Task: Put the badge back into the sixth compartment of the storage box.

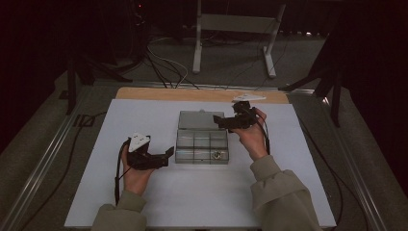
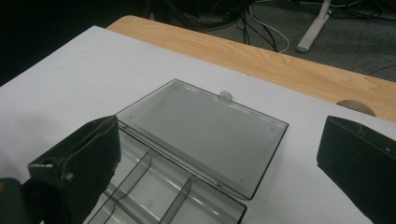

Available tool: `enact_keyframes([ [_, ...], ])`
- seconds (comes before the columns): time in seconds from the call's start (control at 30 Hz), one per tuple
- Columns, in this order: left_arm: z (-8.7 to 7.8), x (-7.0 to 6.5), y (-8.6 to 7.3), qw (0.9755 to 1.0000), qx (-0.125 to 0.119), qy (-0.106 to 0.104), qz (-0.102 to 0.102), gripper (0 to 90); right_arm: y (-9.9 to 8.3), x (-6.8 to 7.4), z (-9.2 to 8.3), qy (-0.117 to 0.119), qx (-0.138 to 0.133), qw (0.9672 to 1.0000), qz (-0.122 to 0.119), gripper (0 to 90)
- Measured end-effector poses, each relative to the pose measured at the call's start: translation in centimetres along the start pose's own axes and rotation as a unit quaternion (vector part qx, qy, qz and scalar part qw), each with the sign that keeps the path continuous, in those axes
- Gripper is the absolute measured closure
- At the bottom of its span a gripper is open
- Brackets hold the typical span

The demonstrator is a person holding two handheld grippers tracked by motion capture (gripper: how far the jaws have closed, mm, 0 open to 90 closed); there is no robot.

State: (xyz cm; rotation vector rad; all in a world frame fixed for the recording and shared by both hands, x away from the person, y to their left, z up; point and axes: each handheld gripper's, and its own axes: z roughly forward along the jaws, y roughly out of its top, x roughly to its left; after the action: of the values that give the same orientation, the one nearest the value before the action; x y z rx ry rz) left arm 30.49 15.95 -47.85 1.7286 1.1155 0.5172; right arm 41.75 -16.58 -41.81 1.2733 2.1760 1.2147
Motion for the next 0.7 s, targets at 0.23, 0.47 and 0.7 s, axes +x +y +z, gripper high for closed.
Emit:
enact_keyframes([
  [0.23, 0.3, -0.2, -0.1, 1.0000, 0.004, -0.001, 0.002, 0.1, -0.1, -0.4, 0.6, -0.005, 0.004, 1.0000, 0.003, 0.1],
  [0.47, 0.6, -0.4, -0.2, 1.0000, 0.007, -0.002, 0.002, 0.1, -0.2, -1.1, 1.4, -0.013, 0.010, 0.9998, 0.013, 0.1],
  [0.7, 0.8, -0.4, -0.3, 1.0000, 0.009, -0.002, 0.001, 0.1, -0.4, -1.4, 2.1, -0.018, 0.016, 0.9996, 0.018, 0.1],
])
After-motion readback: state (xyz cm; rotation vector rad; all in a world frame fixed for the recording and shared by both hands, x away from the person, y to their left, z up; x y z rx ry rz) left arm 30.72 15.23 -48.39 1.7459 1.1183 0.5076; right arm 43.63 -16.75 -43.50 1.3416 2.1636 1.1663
